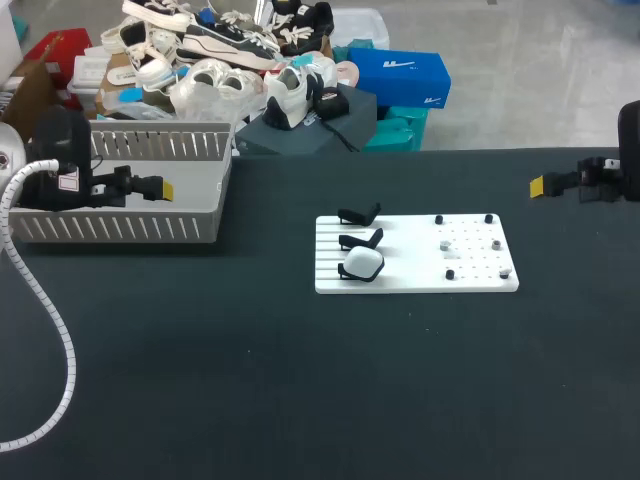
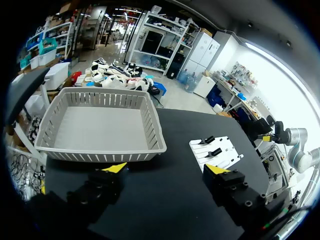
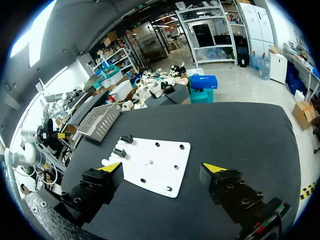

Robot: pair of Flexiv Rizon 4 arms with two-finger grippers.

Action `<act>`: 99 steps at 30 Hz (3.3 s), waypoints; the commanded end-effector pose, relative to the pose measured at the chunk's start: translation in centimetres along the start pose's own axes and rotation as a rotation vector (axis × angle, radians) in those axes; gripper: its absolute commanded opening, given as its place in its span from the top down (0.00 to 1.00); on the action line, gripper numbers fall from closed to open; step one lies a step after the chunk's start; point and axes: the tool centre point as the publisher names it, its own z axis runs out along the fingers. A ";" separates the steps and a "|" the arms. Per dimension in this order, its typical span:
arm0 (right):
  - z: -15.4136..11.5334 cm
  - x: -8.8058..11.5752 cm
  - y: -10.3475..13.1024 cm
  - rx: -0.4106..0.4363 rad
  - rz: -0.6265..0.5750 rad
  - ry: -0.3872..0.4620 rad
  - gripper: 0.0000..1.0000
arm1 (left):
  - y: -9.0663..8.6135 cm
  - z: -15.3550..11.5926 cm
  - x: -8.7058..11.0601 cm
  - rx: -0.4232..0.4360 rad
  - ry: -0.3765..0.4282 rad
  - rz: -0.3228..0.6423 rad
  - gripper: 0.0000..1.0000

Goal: Pick up each earbud case from the left stands, insert the matching earbuds, close the lid, and place the case in the box.

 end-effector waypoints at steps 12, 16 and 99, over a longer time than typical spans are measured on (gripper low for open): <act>0.1 0.0 -0.2 -0.005 -0.002 0.000 0.00 | 0.0 0.1 -0.1 -0.001 0.005 0.000 0.00; 0.1 0.0 -0.2 -0.005 -0.002 0.000 0.00 | 0.0 0.1 -0.1 -0.001 0.005 0.000 0.00; 0.1 0.0 -0.2 -0.005 -0.002 0.000 0.00 | -9.1 5.6 -3.3 0.656 -0.146 0.809 0.00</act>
